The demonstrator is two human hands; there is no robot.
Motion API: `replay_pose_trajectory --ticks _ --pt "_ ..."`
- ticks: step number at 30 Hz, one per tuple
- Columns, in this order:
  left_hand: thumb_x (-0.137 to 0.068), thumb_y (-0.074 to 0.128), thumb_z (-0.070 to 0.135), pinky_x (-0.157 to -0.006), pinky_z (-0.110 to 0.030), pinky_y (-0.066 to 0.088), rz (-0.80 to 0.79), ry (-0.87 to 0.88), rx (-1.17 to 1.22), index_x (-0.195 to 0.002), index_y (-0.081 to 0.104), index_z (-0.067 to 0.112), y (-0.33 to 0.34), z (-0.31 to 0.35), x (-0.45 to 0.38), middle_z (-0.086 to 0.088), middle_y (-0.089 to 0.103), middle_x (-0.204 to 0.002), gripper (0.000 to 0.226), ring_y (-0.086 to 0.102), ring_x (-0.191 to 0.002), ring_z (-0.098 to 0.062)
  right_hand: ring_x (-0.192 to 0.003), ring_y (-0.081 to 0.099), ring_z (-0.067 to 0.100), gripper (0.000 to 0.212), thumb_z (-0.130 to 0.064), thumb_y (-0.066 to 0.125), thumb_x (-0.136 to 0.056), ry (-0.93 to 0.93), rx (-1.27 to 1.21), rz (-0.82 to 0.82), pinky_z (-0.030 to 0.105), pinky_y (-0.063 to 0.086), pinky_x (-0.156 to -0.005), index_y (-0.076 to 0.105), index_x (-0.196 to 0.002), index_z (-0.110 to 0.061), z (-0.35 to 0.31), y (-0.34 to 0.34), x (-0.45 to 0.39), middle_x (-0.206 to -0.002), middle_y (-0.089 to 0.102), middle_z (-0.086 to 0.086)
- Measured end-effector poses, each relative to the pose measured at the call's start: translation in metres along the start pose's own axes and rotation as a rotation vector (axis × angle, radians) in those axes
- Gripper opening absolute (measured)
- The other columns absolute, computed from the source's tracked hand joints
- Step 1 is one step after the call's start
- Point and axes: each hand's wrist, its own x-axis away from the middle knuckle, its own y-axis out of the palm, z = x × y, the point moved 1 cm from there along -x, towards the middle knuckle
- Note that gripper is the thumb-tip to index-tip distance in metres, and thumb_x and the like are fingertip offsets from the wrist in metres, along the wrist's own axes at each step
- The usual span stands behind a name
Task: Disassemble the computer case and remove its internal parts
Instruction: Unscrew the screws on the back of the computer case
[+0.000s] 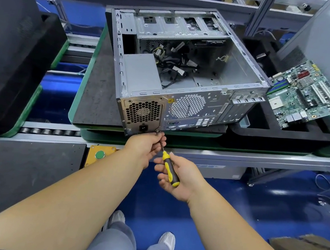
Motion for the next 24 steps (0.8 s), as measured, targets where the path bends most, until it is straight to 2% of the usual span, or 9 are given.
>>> replay_pose_trajectory --ticks 4,10,14,19,21,24 --pt "-0.095 0.060 0.009 -0.054 -0.014 0.054 -0.011 -0.015 0.051 -0.088 0.069 0.011 -0.001 -0.001 0.000 0.004 0.074 -0.067 0.012 0.070 -0.062 -0.004 -0.042 0.042 0.008 0.040 -0.037 0.044 -0.103 -0.001 -0.100 0.009 0.018 0.036 -0.038 0.066 -0.093 -0.006 0.002 0.004 -0.003 -0.062 0.057 0.000" --pt "-0.092 0.064 0.011 -0.067 -0.019 0.058 0.003 -0.046 0.095 -0.094 0.067 0.008 -0.001 -0.001 0.002 -0.001 0.075 -0.073 0.005 0.072 -0.067 -0.008 -0.045 0.050 0.007 0.023 -0.031 0.064 -0.095 -0.064 0.014 0.130 0.018 0.043 -0.041 0.068 -0.090 -0.009 0.003 0.006 -0.008 -0.058 0.060 -0.002" --pt "-0.090 0.067 0.009 -0.056 -0.018 0.057 0.029 -0.034 0.077 -0.091 0.066 0.006 0.003 0.001 0.004 -0.004 0.072 -0.073 0.004 0.069 -0.063 -0.009 -0.044 0.053 0.007 0.019 -0.031 0.066 -0.094 -0.138 0.176 0.225 0.020 0.044 -0.042 0.063 -0.088 -0.012 0.001 0.009 -0.011 -0.061 0.061 0.000" --pt "-0.091 0.066 0.008 -0.047 -0.016 0.052 0.074 -0.037 0.095 -0.090 0.065 0.006 0.009 0.002 0.005 -0.004 0.070 -0.075 0.003 0.067 -0.061 -0.008 -0.050 0.054 0.009 0.020 -0.032 0.063 -0.095 -0.190 0.328 0.266 0.021 0.045 -0.046 0.063 -0.090 -0.012 -0.001 0.010 -0.008 -0.067 0.061 0.002" --pt "-0.091 0.066 0.007 -0.049 -0.016 0.054 0.082 -0.040 0.106 -0.089 0.065 0.006 0.010 0.002 0.004 -0.003 0.070 -0.071 0.002 0.067 -0.059 -0.007 -0.052 0.056 0.011 0.026 -0.034 0.061 -0.096 -0.175 0.270 0.223 0.023 0.048 -0.050 0.065 -0.093 -0.009 -0.002 0.009 -0.004 -0.068 0.063 0.004" --pt "-0.090 0.066 0.007 -0.060 -0.018 0.058 0.088 -0.042 0.126 -0.090 0.066 0.006 0.008 0.000 0.002 -0.001 0.072 -0.065 0.001 0.069 -0.060 -0.007 -0.052 0.058 0.015 0.043 -0.037 0.046 -0.102 -0.092 0.089 0.117 0.024 0.049 -0.050 0.069 -0.103 -0.001 -0.004 0.004 0.001 -0.068 0.066 0.006"
